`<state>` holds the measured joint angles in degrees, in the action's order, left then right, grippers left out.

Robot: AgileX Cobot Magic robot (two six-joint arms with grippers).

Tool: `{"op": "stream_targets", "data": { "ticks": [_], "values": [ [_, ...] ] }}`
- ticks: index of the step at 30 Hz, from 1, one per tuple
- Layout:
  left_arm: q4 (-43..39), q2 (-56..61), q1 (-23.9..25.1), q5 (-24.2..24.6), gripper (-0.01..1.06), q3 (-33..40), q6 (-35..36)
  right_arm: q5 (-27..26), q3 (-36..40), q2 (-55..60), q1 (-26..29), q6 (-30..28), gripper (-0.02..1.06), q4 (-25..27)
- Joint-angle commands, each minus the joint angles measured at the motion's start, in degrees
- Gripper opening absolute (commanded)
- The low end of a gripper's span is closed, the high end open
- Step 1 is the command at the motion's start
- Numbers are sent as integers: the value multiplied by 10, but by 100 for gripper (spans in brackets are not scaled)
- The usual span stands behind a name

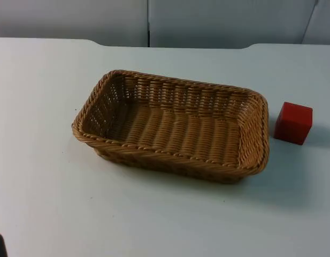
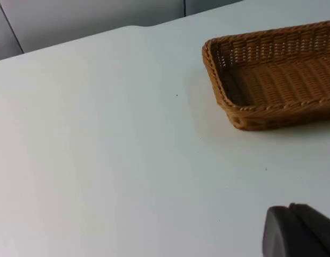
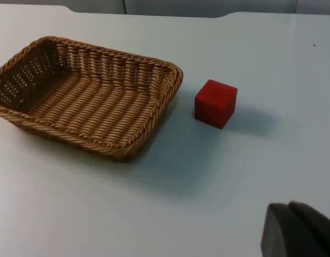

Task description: Pick up the basket with the left hand and place the cube into the basket with the right hand.

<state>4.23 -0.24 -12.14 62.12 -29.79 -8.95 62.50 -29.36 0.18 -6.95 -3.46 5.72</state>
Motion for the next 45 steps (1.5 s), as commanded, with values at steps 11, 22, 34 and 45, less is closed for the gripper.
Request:
{"op": "stream_targets", "data": {
  "ticks": [11, 22, 34, 45],
  "values": [
    [207, -334, -1, -86, 0, -46, -72, -6, 3, -2, 2, -6, 0, 2],
    [410, -804, -21, -95, 52, -212, -301, -6, 3, -2, 2, -6, 0, 2],
    [271, -1027, -56, -279, 64, -337, -295, -6, 3, -2, 2, -6, 0, 2],
    [227, -1118, -56, -411, 64, -387, -296, -6, 3, -2, 2, -6, 0, 2]
  ]
}}
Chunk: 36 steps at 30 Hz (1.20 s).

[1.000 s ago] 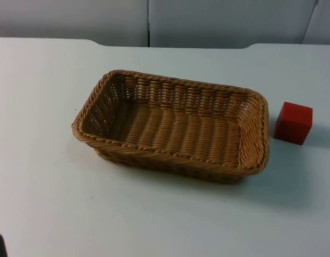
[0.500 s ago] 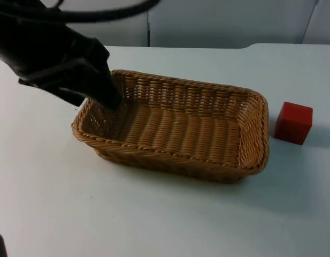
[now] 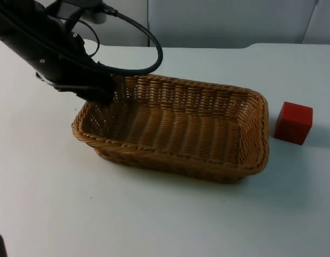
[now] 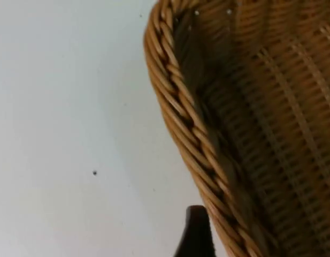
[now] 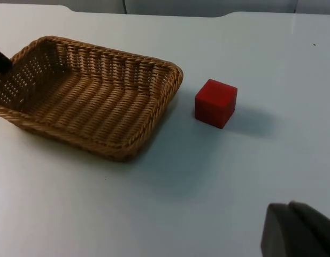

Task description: Pick up the basket with the left hand and place the cube into the basket with the right hand.

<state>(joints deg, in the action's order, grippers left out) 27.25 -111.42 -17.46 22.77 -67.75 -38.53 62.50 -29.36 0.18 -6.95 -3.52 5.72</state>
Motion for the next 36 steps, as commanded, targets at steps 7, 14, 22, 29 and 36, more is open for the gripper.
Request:
{"op": "stream_targets", "data": {
  "ticks": [7, 14, 22, 29, 36],
  "values": [
    [-5, -70, -3, -23, 64, -30, -1, -6, 3, -2, 2, -5, 0, 2],
    [-5, -95, 8, -10, 6, -30, 41, -6, 3, -2, 2, -5, 0, 2],
    [10, -31, 46, 47, 0, -30, 121, -6, 3, -2, 2, -5, 0, 2],
    [85, 34, 64, 80, 0, -27, 120, -6, 3, -2, 2, -5, 0, 2],
    [164, 103, 64, -33, 0, 54, 80, -6, 3, -2, 2, -5, 0, 2]
  ]
}}
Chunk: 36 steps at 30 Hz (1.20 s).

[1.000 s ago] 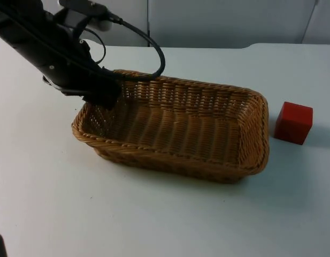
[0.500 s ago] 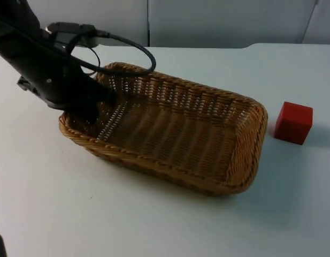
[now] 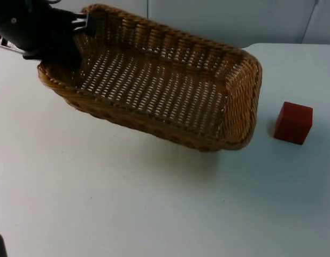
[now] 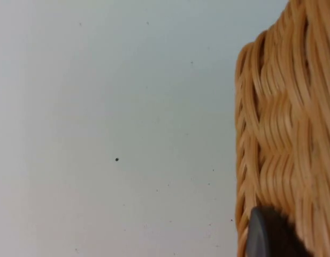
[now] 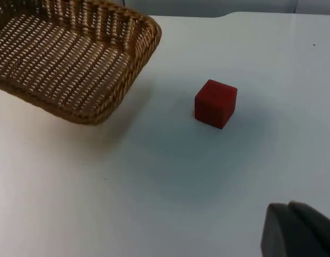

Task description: Pick up the basket with the left hand and place the cube into the basket with the right hand.

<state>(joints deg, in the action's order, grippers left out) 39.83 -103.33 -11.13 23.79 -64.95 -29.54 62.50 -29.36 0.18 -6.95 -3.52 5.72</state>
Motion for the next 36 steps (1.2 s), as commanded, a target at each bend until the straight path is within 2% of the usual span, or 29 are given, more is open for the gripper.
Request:
{"op": "stream_targets", "data": {
  "ticks": [1, 4, 11, 36],
  "values": [
    [38, 22, 1, -43, 0, 26, -10, -6, 3, -2, 2, -5, 0, 2],
    [48, 33, 1, -70, 0, 54, -26, -6, 3, -2, 2, -5, 0, 2],
    [82, 36, 1, -65, 0, 56, -26, -6, 3, -2, 2, -5, 0, 2],
    [82, 36, 1, -67, 0, 56, -26, -6, 3, -2, -1, -4, 0, 3]
  ]
}}
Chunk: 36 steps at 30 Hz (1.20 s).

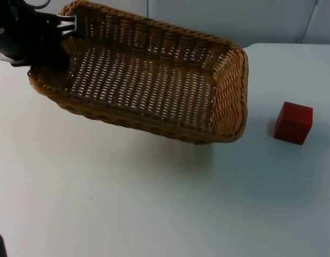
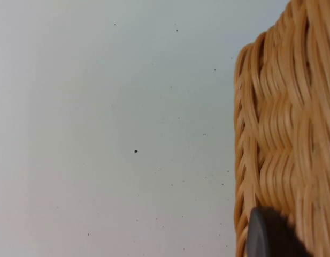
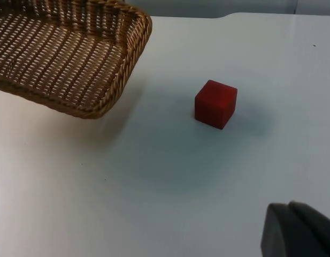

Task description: Pick up the basket with the left hand and place the cube into the basket with the right hand.

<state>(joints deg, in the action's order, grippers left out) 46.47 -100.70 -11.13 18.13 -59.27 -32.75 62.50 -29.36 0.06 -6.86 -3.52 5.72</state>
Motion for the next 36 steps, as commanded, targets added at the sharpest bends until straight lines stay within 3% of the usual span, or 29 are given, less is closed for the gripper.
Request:
{"op": "stream_targets", "data": {
  "ticks": [1, 3, 7, 11, 18, 21, 27, 30, 32, 34, 35, 36],
  "values": [
    [15, 9, 1, -10, 0, 0, 6, -6, 3, -1, -2, -3, 0, 3],
    [15, 9, 1, -10, 0, 0, 6, -6, 3, -1, 8, -3, 0, 5],
    [15, 9, 1, -14, 0, 0, 6, -6, 3, -1, 102, 1, 0, 6],
    [15, 9, 1, -14, 0, 0, 6, -6, 3, -1, 149, 1, 0, 26],
    [15, 9, 1, -14, 0, 0, 6, -15, -4, -1, 187, 6, 0, -29],
    [15, 9, 1, -14, 0, 0, 6, -60, -22, 35, 202, 7, 0, -67],
    [15, 9, 1, -14, 0, 0, 6, -119, -45, 135, 202, 23, 0, -72],
    [15, 9, 1, -14, 0, 0, 6, -121, -55, 200, 202, 25, 1, -69],
    [15, 9, 1, -14, 0, 0, 6, -123, -65, 280, 202, 15, 8, -69],
    [15, 9, 1, -14, 0, 0, 6, -134, -73, 353, 200, 14, 23, -69],
    [15, 9, 1, -14, 0, 0, 6, -134, -73, 353, 200, 14, 23, -69],
    [15, 9, 1, -14, 0, 0, 6, -144, -77, 393, 197, 14, 34, -68]
  ]
}}
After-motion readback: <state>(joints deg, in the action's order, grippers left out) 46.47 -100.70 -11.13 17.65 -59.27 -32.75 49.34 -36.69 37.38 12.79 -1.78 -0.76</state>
